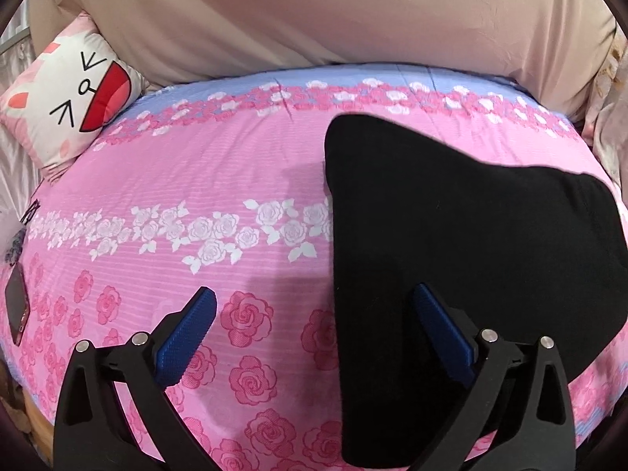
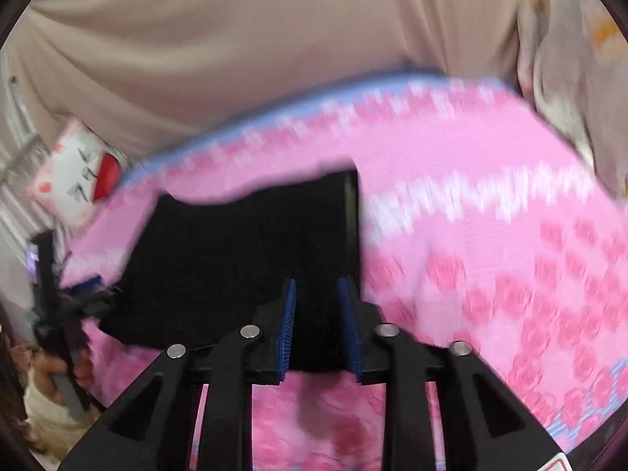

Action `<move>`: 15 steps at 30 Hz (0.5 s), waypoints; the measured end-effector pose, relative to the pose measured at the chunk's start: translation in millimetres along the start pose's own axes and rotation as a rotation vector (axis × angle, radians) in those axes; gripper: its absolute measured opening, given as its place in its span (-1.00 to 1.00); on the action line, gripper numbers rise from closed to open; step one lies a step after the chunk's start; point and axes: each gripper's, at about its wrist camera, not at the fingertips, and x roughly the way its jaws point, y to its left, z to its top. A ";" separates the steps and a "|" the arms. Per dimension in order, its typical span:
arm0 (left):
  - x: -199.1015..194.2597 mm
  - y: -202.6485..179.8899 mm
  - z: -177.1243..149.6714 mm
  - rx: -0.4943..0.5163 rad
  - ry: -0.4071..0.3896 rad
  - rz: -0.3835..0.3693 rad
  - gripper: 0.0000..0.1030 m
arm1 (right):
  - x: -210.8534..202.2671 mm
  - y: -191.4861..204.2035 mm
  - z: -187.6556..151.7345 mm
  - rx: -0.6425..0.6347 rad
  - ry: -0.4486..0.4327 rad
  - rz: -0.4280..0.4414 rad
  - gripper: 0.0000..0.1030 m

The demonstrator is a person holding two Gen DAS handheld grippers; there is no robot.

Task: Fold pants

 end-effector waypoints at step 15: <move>-5.9 -4.2 8.7 0.029 -0.074 0.037 0.91 | 72.3 51.5 37.1 -0.083 0.084 0.137 -0.25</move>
